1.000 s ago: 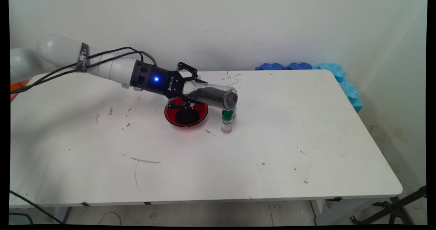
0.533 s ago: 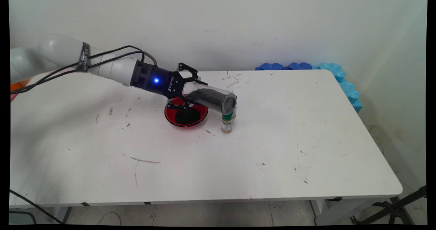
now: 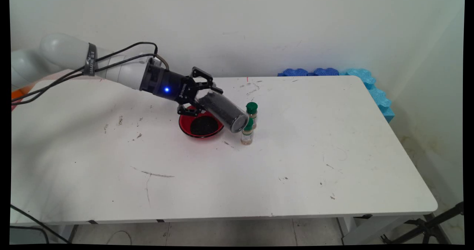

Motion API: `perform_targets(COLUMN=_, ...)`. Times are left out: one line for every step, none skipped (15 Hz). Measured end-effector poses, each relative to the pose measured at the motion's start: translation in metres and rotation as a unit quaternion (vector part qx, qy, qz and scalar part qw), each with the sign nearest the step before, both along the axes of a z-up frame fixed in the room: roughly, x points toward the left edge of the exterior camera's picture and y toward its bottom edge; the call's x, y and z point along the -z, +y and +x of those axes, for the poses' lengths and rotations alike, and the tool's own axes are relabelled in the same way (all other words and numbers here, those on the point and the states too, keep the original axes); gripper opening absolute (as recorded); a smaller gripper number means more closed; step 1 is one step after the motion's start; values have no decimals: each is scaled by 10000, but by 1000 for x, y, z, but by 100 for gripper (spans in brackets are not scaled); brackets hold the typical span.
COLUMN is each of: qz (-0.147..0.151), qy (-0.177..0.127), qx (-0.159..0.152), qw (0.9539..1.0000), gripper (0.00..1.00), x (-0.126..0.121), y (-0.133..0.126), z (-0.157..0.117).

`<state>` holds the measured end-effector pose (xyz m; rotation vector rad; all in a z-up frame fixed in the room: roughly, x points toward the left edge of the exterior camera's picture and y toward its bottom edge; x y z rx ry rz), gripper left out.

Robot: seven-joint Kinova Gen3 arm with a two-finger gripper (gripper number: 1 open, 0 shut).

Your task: Pour the black seasoning powder in the red bowl

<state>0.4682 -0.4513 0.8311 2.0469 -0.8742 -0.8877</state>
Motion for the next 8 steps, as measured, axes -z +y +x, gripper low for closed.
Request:
perform_targets(qz=-134, qy=-80, qx=89, qw=9998, gripper=0, x=-1, y=0, z=0)
perform_targets(qz=-285, qy=-161, qx=192, qw=9993, gripper=0, x=-2, y=1, z=1)
perform_targets(qz=-408, qy=-228, qx=278, qw=9985, gripper=0, x=-3, y=2, z=0)
perform_targets(qz=-492, qy=-273, qx=339, qw=9978, gripper=0, x=-3, y=3, z=0)
perform_targets(qz=-645, qy=-356, qx=450, qw=9963, gripper=0, x=-5, y=4, z=0)
perform_targets(qz=-794, qy=-434, qx=556, qw=9943, gripper=0, x=-6, y=5, z=0)
perform_targets(qz=-974, qy=-528, qx=682, qw=9915, gripper=0, x=-8, y=6, z=0)
perform_targets(qz=-1178, qy=-630, qx=825, qw=9876, gripper=0, x=-11, y=8, z=0)
